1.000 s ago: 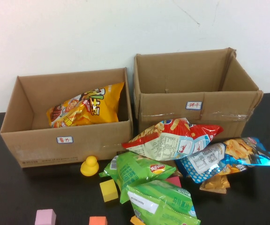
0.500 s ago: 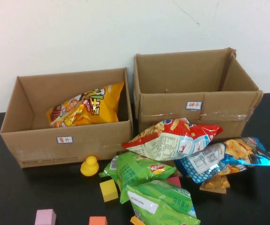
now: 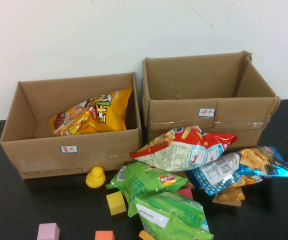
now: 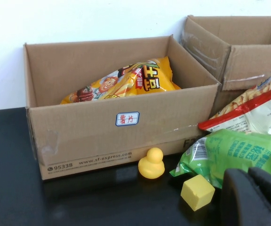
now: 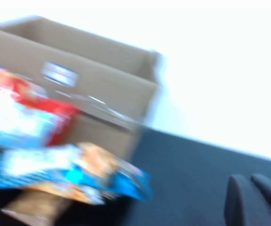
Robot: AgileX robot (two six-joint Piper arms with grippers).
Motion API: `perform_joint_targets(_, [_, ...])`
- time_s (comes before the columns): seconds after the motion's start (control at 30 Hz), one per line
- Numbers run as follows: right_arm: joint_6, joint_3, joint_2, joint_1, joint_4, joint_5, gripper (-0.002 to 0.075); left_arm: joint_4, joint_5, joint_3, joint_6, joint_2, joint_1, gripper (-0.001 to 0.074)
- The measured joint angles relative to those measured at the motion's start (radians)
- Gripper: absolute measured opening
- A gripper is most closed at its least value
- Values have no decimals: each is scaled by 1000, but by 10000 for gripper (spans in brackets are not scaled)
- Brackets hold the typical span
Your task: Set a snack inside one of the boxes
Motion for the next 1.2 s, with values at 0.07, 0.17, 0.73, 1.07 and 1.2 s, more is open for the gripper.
perform_joint_targets(0.07, [82,0,-4,-80,-66,44,-1,0,0,0,4,0,0,-3])
perform_joint_targets(0.17, [196,7,-21,-145,-161,111,-1,0,0,0,14,0,0,-3])
perform_joint_targets(0.73, [339,78,-72,26,-188,185,-1,0,1,0,17,0,0,-3])
perform_joint_targets(1.07, [450,78,-72,28,-188,193,-1,0,1,0,17,0,0,-3])
perform_joint_targets(1.2, [456,78,-72,28,-188,193,-1,0,1,0,17,0,0,-3])
